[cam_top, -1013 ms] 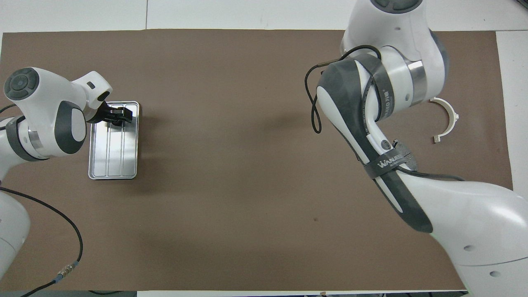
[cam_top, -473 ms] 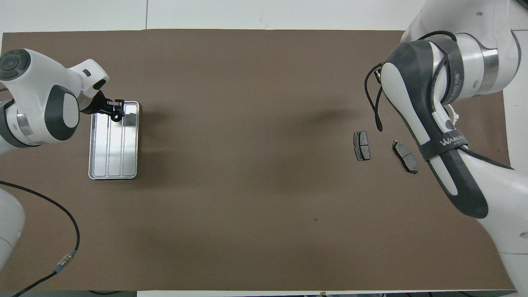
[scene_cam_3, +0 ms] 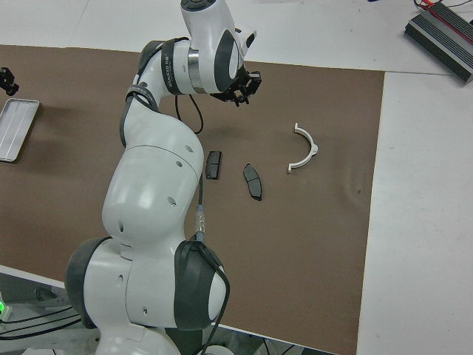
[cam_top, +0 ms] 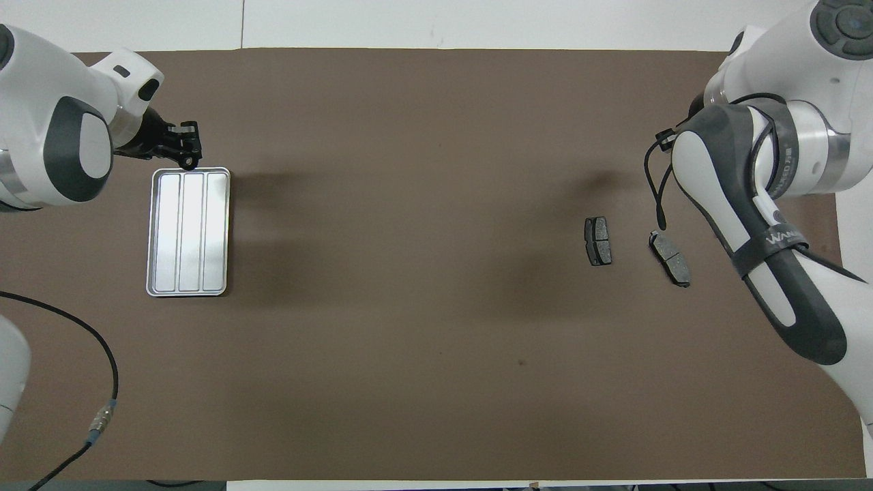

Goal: Place bearing gear from tray to pile
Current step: 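Carry the second ring with the left gripper to mid-table and release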

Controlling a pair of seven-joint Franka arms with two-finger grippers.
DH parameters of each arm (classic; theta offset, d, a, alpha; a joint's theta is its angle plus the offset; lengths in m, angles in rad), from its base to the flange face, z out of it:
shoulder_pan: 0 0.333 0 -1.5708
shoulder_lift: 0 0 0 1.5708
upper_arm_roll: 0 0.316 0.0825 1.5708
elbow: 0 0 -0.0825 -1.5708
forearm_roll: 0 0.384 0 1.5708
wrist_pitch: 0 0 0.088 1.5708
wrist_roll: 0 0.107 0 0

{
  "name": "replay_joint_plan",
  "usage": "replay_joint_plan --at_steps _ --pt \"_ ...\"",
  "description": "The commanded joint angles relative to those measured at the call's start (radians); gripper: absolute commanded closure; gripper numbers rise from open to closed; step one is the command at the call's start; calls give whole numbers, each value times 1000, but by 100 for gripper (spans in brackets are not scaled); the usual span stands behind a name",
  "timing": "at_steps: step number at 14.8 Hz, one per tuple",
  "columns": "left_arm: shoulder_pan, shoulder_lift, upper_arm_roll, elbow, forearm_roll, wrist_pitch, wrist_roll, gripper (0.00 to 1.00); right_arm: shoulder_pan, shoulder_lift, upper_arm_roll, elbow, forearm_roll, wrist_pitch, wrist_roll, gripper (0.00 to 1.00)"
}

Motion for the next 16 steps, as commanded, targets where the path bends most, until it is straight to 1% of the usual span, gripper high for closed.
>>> replay_joint_plan --at_steps 1,3,5,6,8,10,12,14,15,16 --pt "-133 -26 12 -3 82 1 -302 100 -48 -108 16 -215 49 141 -68 100" --pt "-222 -44 12 -34 82 4 -491 100 -68 -128 16 -270 60 178 -75 100" --pt "-320 -46 12 -37 85 10 -675 100 -84 -152 16 -342 60 237 -76 100" --pt "-366 -47 12 -49 88 34 -752 100 -88 -163 16 -379 62 270 -76 100" --pt "-453 -69 12 -116 131 116 -869 100 -94 -181 16 -438 66 326 -76 100" --pt "-545 -75 12 -160 194 163 -953 100 -107 -178 16 -455 66 359 -82 100" --pt "-596 -61 12 -155 200 167 -990 100 -114 -177 15 -484 66 407 -99 100" --pt "-622 -35 13 -155 214 174 -1018 100 -124 -169 16 -496 66 433 -99 100" --pt "-622 -18 12 -164 247 203 -1044 100 -126 -166 16 -505 66 448 -99 100" --pt "-622 -18 12 -201 263 246 -1064 100 -124 -163 16 -513 68 465 -99 100"
